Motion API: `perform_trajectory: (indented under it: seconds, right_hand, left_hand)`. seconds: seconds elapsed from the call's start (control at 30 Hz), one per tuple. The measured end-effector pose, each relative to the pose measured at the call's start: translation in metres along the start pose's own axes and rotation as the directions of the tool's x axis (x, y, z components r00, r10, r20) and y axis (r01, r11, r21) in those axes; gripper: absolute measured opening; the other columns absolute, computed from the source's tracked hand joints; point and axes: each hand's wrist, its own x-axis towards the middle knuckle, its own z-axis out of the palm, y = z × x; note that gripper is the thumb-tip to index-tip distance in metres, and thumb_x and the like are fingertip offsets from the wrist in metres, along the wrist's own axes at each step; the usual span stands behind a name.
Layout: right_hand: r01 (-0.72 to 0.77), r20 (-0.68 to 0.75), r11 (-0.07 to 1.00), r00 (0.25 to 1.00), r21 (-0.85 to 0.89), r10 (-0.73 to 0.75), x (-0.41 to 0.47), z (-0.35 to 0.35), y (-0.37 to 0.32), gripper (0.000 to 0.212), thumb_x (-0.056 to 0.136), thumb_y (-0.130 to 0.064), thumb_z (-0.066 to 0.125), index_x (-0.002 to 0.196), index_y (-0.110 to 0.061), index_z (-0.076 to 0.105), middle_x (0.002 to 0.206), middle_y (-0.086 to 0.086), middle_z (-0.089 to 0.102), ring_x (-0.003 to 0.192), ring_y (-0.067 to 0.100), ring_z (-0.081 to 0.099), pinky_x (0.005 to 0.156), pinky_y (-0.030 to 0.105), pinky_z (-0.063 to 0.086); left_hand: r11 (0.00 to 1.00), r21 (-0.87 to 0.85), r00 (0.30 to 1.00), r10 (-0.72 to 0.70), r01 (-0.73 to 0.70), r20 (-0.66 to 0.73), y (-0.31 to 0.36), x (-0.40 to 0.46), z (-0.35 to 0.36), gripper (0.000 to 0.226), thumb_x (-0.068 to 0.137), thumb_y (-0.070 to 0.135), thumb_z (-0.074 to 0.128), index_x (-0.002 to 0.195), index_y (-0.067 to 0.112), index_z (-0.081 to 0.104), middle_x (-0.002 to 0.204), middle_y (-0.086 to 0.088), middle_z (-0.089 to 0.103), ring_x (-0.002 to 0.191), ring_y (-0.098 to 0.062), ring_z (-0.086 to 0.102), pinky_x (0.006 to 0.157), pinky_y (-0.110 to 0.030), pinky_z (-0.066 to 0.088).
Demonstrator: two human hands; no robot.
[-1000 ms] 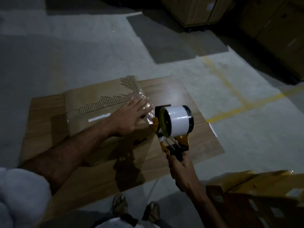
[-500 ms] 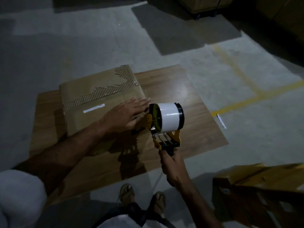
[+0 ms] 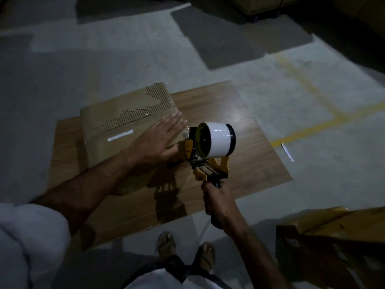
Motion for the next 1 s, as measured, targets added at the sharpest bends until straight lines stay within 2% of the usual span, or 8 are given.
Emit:
perform_trajectory:
  seconds: [0.17, 0.4, 0.5, 0.6, 0.7, 0.83, 0.93, 1.0]
  right_hand:
    - [0.013, -0.016, 0.999, 1.000, -0.049, -0.014, -0.004, -0.001, 0.000, 0.031, 0.103, -0.014, 0.051, 0.073, -0.018, 0.042, 0.058, -0.002, 0.035, 0.047, 0.011, 0.028, 0.047, 0.028, 0.024]
    - [-0.143, 0.059, 0.989, 0.988, 0.033, 0.141, -0.002, -0.009, -0.008, 0.022, 0.104, -0.019, 0.051, 0.082, -0.018, 0.047, 0.058, -0.005, 0.038, 0.047, 0.010, 0.033, 0.046, 0.025, 0.030]
    - [-0.260, -0.015, 0.962, 0.965, 0.089, 0.262, -0.017, -0.016, 0.030, 0.020, 0.106, -0.018, 0.050, 0.086, -0.017, 0.046, 0.059, -0.001, 0.038, 0.047, 0.011, 0.033, 0.046, 0.026, 0.028]
    - [-0.156, -0.182, 0.978, 0.967, 0.139, 0.180, -0.012, -0.028, 0.049, 0.036, 0.103, -0.015, 0.053, 0.070, -0.023, 0.043, 0.057, -0.001, 0.036, 0.043, 0.012, 0.033, 0.044, 0.026, 0.028]
    - [-0.018, -0.305, 0.992, 0.952, -0.122, -0.020, 0.014, -0.057, 0.035, 0.037, 0.102, -0.027, 0.058, 0.066, -0.026, 0.053, 0.060, -0.001, 0.048, 0.052, 0.014, 0.046, 0.053, 0.030, 0.036]
    - [-0.072, -0.375, 0.805, 0.907, -0.589, -0.194, 0.062, -0.090, 0.037, 0.026, 0.099, -0.037, 0.057, 0.083, -0.017, 0.054, 0.080, 0.009, 0.058, 0.078, 0.032, 0.059, 0.070, 0.040, 0.047]
    - [-0.179, -0.425, 0.708, 0.886, -0.684, -0.186, 0.094, -0.102, 0.047, 0.026, 0.099, -0.031, 0.060, 0.110, -0.008, 0.058, 0.101, 0.016, 0.062, 0.094, 0.038, 0.063, 0.074, 0.041, 0.049]
    - [-0.189, -0.446, 0.699, 0.871, -0.689, -0.204, 0.111, -0.106, 0.053, 0.032, 0.097, -0.026, 0.063, 0.123, -0.007, 0.056, 0.110, 0.016, 0.063, 0.101, 0.038, 0.064, 0.080, 0.044, 0.053]
  left_hand:
    - [1.000, 0.001, 0.999, 0.018, -0.018, 0.031, -0.001, 0.002, -0.005, 0.075, 0.100, 0.052, 0.026, 0.167, 0.023, 0.008, 0.174, -0.008, 0.000, 0.160, -0.023, 0.002, 0.128, -0.053, 0.014]
    - [1.000, 0.010, 1.000, 0.002, -0.002, 0.009, 0.002, 0.001, -0.004, 0.071, 0.105, 0.050, 0.030, 0.167, 0.023, 0.007, 0.174, -0.008, -0.002, 0.160, -0.020, -0.001, 0.130, -0.043, 0.006]
    - [1.000, 0.005, 1.000, 0.026, -0.026, 0.011, 0.001, 0.001, -0.006, 0.072, 0.105, 0.049, 0.033, 0.167, 0.022, 0.007, 0.174, -0.009, -0.001, 0.160, -0.021, -0.001, 0.130, -0.039, 0.003]
    - [1.000, 0.003, 1.000, 0.024, -0.024, 0.008, 0.000, 0.001, -0.007, 0.077, 0.103, 0.052, 0.036, 0.167, 0.019, 0.009, 0.174, -0.010, 0.000, 0.160, -0.021, 0.001, 0.127, -0.030, -0.005]
    - [1.000, 0.010, 1.000, 0.012, -0.012, 0.017, 0.006, 0.000, -0.009, 0.083, 0.099, 0.051, 0.040, 0.166, 0.015, 0.007, 0.174, -0.010, -0.002, 0.160, -0.021, 0.000, 0.126, -0.028, -0.009]
    - [1.000, -0.026, 1.000, -0.016, 0.016, 0.007, 0.010, -0.008, -0.007, 0.085, 0.096, 0.044, 0.045, 0.166, 0.017, 0.005, 0.174, -0.004, -0.002, 0.159, -0.014, -0.005, 0.122, -0.021, -0.014]
    - [0.998, -0.058, 1.000, 0.005, -0.005, 0.011, 0.010, -0.019, -0.004, 0.085, 0.095, 0.036, 0.048, 0.166, 0.018, 0.007, 0.174, -0.001, 0.001, 0.160, -0.014, -0.002, 0.127, -0.028, -0.004]
    - [0.996, -0.092, 1.000, 0.012, -0.012, 0.003, 0.008, -0.027, -0.004, 0.083, 0.095, 0.033, 0.050, 0.167, 0.021, 0.010, 0.174, 0.003, 0.003, 0.160, -0.011, -0.001, 0.128, -0.031, 0.000]
